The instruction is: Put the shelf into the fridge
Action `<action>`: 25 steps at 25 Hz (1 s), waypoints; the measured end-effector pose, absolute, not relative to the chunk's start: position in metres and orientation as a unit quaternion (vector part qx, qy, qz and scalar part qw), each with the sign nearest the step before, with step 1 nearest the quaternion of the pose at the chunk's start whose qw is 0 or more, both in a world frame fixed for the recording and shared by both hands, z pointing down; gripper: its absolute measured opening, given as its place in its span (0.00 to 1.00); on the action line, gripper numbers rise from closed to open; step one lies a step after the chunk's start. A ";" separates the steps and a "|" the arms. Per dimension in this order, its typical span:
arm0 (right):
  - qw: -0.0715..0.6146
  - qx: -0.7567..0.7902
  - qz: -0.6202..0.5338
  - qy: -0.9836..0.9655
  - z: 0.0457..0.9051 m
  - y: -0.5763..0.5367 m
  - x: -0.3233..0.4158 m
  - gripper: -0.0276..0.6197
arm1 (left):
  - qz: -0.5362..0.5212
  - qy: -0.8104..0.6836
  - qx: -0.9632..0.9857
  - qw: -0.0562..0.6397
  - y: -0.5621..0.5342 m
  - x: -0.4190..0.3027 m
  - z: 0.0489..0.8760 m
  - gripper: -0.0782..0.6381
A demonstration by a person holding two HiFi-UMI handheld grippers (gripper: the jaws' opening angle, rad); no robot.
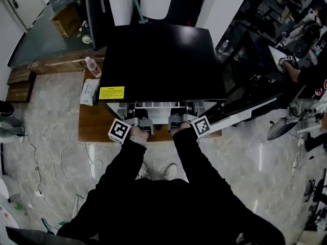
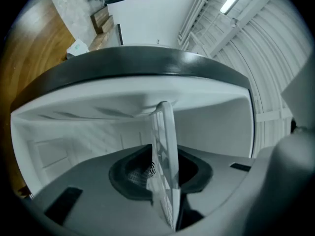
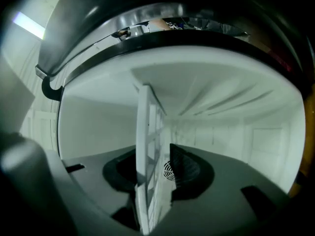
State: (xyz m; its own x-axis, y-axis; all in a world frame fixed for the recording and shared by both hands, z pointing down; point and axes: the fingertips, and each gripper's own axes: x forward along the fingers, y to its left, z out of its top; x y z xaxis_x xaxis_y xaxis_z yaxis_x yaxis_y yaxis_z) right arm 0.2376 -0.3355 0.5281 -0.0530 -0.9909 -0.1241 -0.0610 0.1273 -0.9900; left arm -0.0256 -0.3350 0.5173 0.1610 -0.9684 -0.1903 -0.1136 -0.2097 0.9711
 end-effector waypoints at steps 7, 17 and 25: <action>0.419 -0.438 -0.466 0.645 0.534 -0.270 0.212 0.34 | -0.425 -0.382 0.670 0.474 -0.272 -0.013 0.520 0.30; 0.091 -0.361 -0.255 0.892 0.495 -0.146 0.153 0.09 | -0.118 -0.340 0.892 0.272 -0.138 0.015 0.479 0.29; 0.030 -0.364 -0.125 0.923 0.436 -0.116 0.139 0.05 | -0.058 -0.355 0.924 0.129 -0.116 0.032 0.424 0.12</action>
State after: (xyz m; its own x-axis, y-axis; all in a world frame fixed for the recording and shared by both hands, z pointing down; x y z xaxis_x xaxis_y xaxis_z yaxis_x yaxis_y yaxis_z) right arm 0.1394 -0.1158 0.4360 -0.7336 -0.6787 0.0349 -0.6635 0.7042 -0.2527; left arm 0.0324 -0.1157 0.4241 0.7414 -0.6709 -0.0149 -0.6410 -0.7146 0.2800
